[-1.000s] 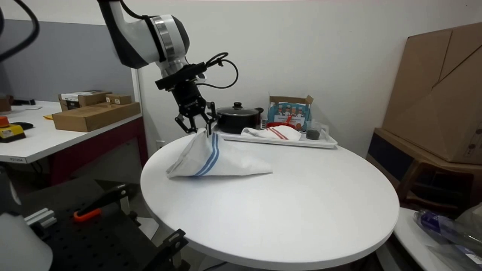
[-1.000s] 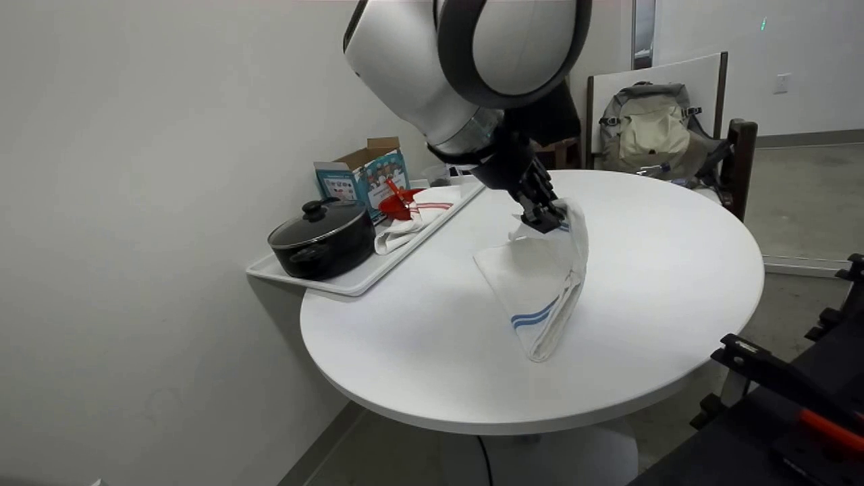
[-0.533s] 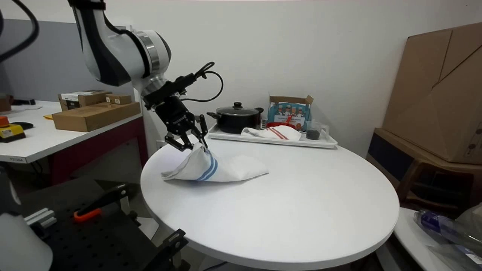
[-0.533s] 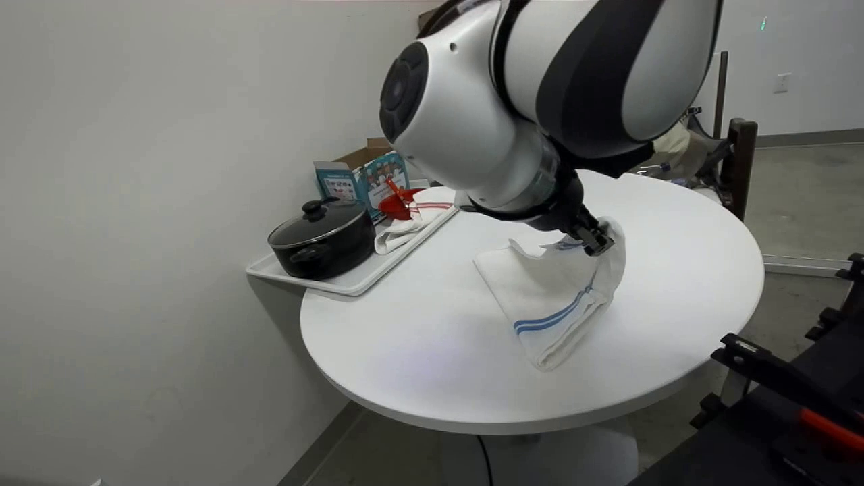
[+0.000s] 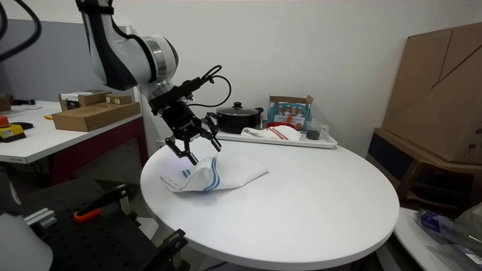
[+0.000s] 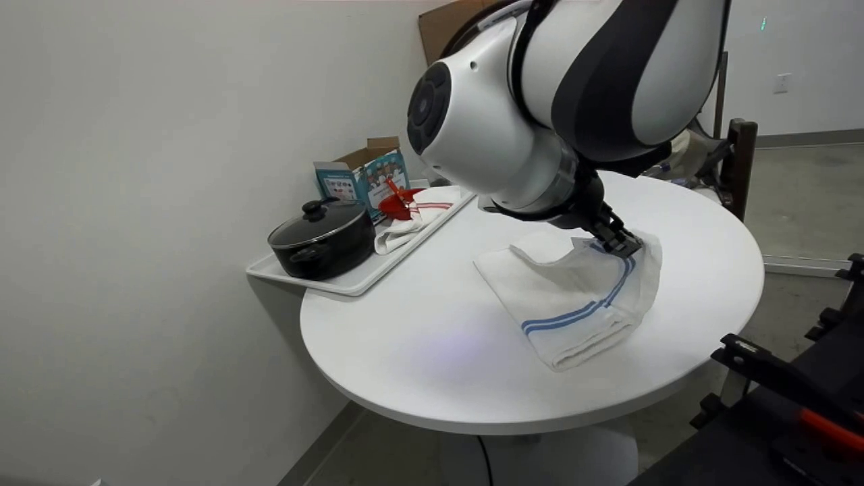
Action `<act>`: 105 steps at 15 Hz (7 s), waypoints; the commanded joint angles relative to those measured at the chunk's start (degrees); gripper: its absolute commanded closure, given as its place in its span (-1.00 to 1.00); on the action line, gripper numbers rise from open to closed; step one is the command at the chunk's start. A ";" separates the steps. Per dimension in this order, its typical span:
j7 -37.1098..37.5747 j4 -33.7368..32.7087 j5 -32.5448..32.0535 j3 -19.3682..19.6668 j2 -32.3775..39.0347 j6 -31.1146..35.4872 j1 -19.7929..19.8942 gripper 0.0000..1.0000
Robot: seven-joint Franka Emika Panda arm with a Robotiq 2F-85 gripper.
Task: Fold the towel twice
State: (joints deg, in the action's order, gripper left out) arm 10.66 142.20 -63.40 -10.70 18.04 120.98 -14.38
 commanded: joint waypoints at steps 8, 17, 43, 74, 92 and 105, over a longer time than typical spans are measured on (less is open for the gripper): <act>-12.07 -4.86 32.78 -1.44 -6.61 -3.18 3.58 -1.00; -11.34 -15.18 53.13 5.04 -11.33 -9.23 9.59 -1.00; -41.43 -47.82 37.40 9.24 2.98 -14.35 13.26 -1.00; -72.50 -59.90 41.95 7.52 31.49 3.08 13.43 -1.00; -67.89 -58.92 40.91 8.18 36.06 3.57 10.30 -1.00; -68.03 -57.53 39.81 8.37 36.46 4.02 9.71 -0.99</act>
State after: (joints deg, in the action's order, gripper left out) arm -58.20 84.83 -22.68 -2.97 54.21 125.29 -3.95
